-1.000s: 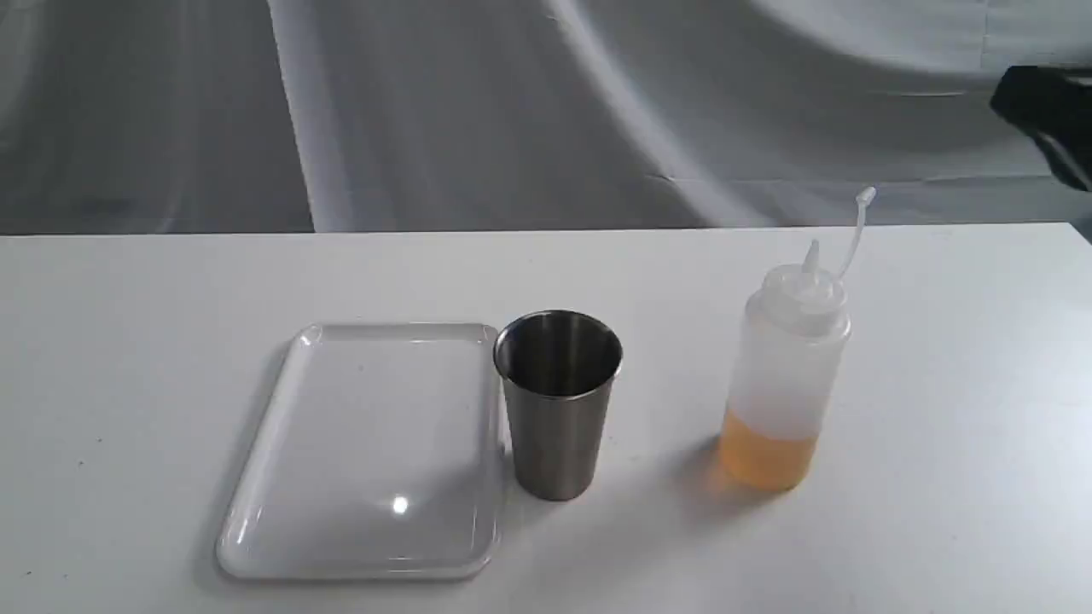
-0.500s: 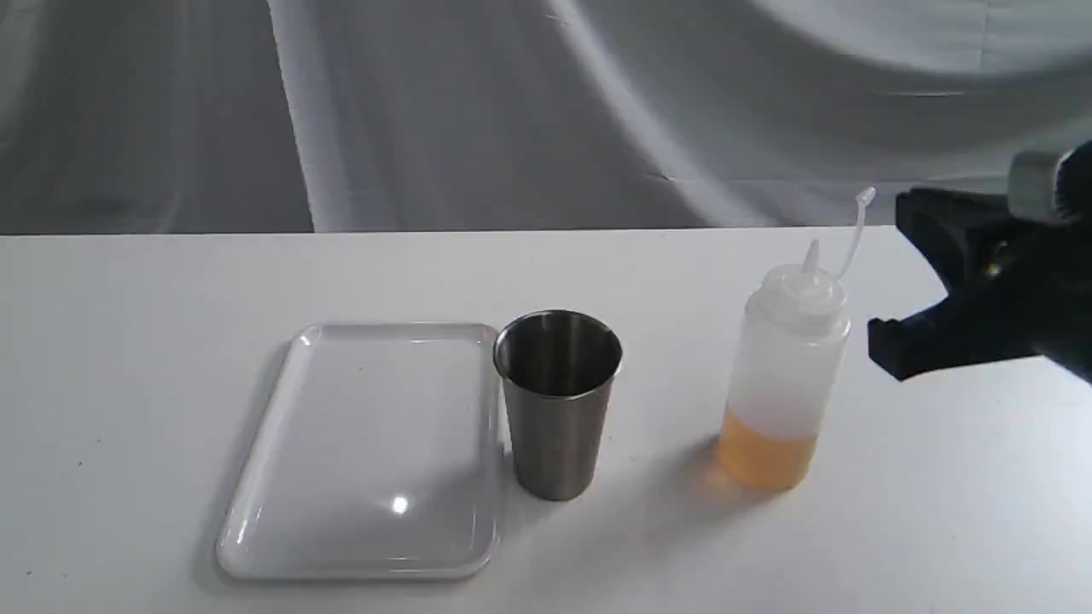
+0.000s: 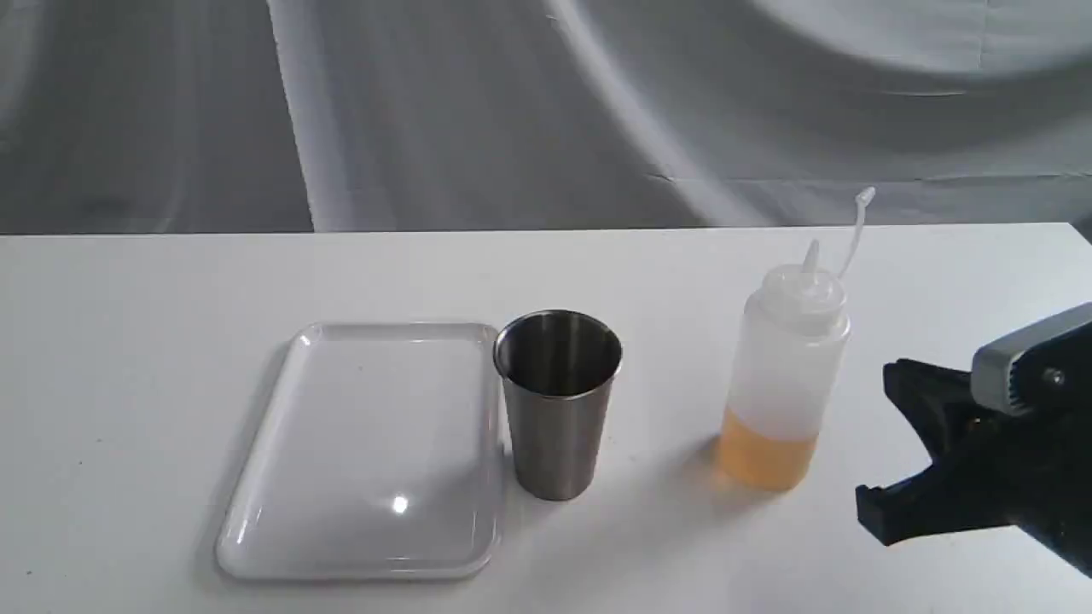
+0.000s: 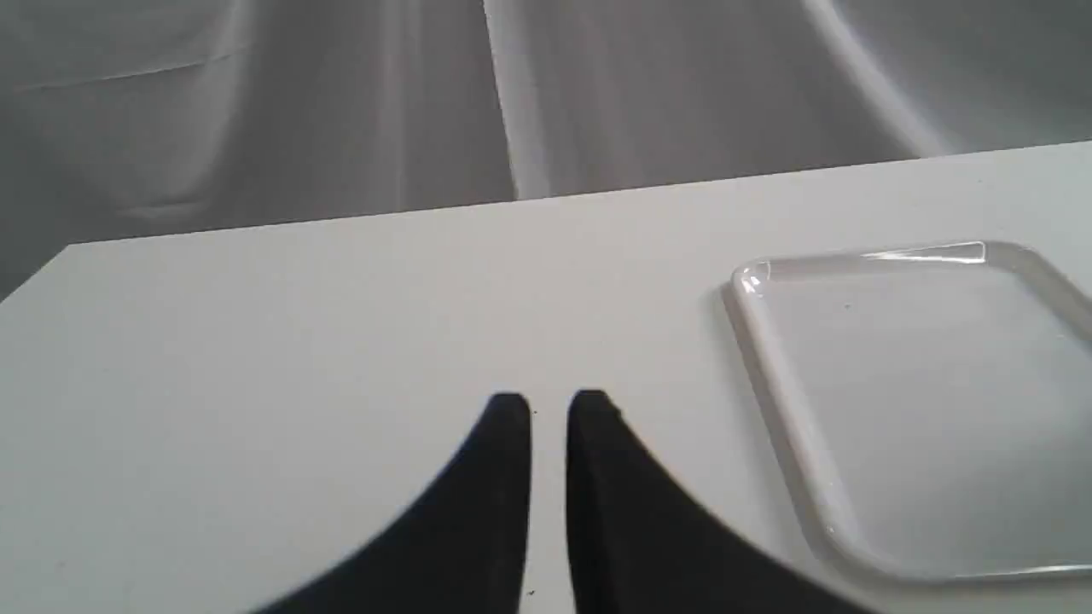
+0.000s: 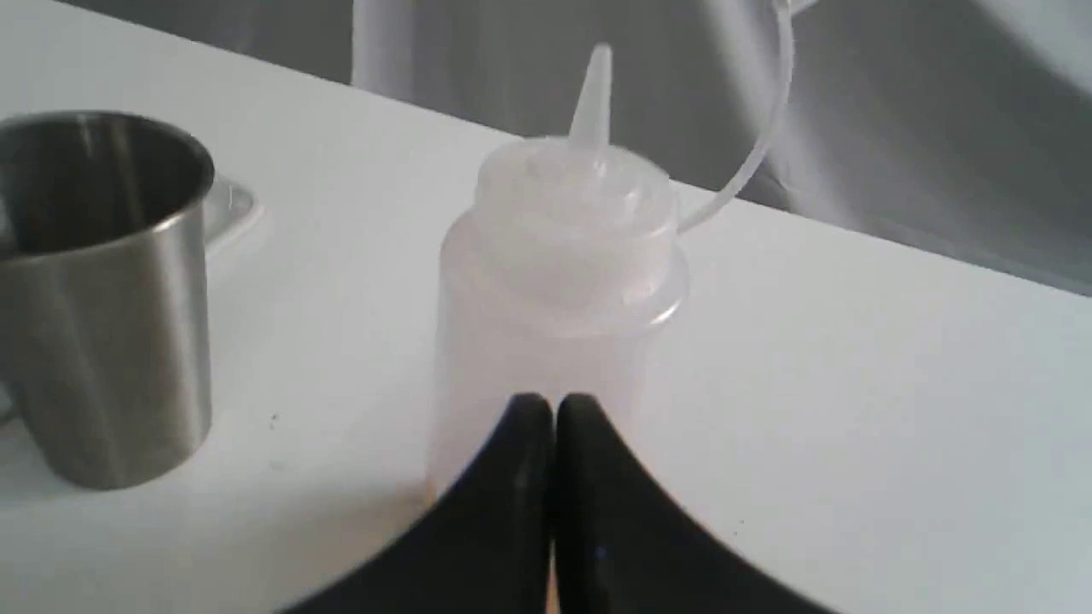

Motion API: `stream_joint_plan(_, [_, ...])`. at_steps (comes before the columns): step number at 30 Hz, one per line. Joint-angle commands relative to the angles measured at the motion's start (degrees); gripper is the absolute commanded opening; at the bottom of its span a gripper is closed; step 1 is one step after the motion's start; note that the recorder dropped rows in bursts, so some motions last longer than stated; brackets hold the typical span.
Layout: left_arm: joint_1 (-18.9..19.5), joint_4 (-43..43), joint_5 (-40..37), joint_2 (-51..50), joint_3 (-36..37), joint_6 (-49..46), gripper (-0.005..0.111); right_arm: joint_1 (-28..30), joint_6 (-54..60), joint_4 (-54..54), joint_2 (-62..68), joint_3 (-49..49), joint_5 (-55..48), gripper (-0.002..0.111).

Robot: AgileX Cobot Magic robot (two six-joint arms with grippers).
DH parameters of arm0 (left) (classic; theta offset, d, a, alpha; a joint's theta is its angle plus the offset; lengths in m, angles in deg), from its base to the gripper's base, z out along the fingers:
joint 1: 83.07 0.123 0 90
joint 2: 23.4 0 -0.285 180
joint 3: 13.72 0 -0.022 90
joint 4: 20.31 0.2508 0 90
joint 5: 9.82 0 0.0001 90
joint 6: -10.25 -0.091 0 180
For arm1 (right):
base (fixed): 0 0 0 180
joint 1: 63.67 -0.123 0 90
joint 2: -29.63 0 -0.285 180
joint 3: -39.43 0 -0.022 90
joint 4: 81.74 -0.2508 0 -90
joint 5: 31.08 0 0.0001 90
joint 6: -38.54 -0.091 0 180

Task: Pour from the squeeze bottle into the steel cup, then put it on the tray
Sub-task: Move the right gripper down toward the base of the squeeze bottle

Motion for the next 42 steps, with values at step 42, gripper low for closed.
stream_joint_plan(42, [0.1,0.1,0.4,0.3,0.3,0.1,0.008,0.1,1.9,-3.1,22.2,-1.1,18.4,0.0])
